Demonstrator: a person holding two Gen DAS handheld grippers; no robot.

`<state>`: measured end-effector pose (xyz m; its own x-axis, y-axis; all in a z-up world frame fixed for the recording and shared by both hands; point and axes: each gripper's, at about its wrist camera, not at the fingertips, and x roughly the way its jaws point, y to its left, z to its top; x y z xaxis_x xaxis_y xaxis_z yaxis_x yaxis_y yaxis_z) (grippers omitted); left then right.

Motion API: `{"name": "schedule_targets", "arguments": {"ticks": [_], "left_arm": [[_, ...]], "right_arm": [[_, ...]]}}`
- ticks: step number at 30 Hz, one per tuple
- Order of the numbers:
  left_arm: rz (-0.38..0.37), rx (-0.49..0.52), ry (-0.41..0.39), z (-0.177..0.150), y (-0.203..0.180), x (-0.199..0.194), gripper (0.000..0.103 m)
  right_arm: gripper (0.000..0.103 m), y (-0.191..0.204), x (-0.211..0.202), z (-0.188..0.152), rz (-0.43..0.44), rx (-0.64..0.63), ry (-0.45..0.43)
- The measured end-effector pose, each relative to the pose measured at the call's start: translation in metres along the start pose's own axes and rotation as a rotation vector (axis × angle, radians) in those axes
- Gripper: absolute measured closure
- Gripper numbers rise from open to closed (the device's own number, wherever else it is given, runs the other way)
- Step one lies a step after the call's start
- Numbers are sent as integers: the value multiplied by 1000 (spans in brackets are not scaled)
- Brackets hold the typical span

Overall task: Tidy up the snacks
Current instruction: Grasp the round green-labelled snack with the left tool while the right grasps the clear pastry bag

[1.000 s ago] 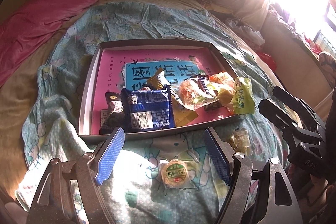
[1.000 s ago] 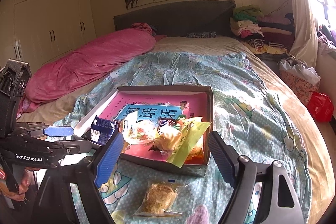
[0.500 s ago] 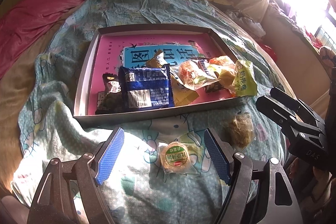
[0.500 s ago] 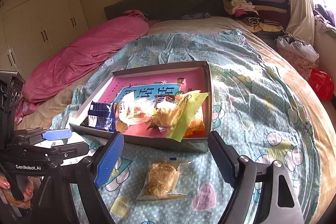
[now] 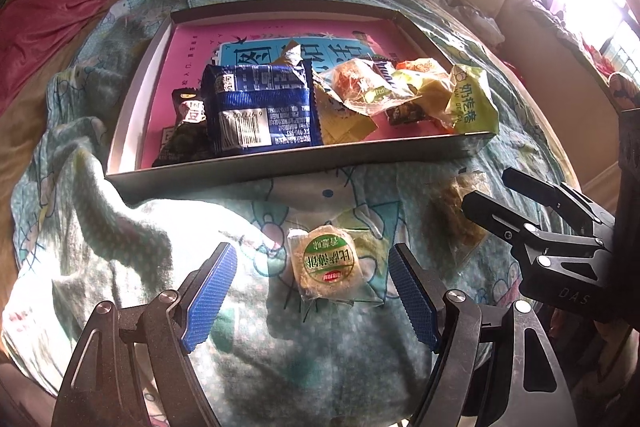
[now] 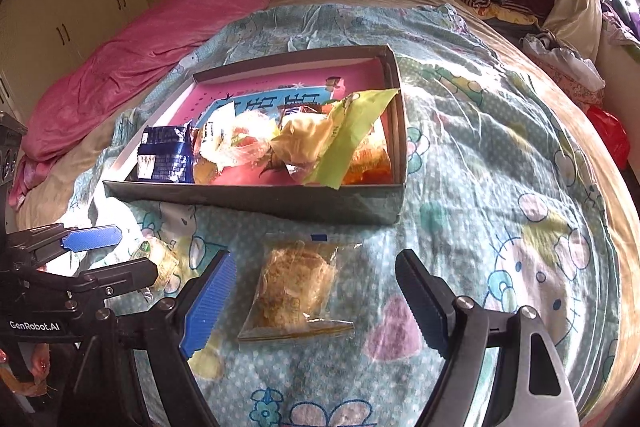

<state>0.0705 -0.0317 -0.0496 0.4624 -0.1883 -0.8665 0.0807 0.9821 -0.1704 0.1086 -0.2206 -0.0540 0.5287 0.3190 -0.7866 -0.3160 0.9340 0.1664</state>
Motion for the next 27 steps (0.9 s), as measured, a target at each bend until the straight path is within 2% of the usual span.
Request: {"name": "schedule_targets", "arguments": {"ticks": [3,14,27], "left_arm": [[-3,-4,10,-2,1,4,24],[0,-3,29,-4,0,15,24],[13,5,34,-5,-1,20,24]], "right_arm": [[22,0,5,-3,-1,-4,23],[40,20,13,-9,7,-100,52],[45,27,29,-12,17,-151,94]]}}
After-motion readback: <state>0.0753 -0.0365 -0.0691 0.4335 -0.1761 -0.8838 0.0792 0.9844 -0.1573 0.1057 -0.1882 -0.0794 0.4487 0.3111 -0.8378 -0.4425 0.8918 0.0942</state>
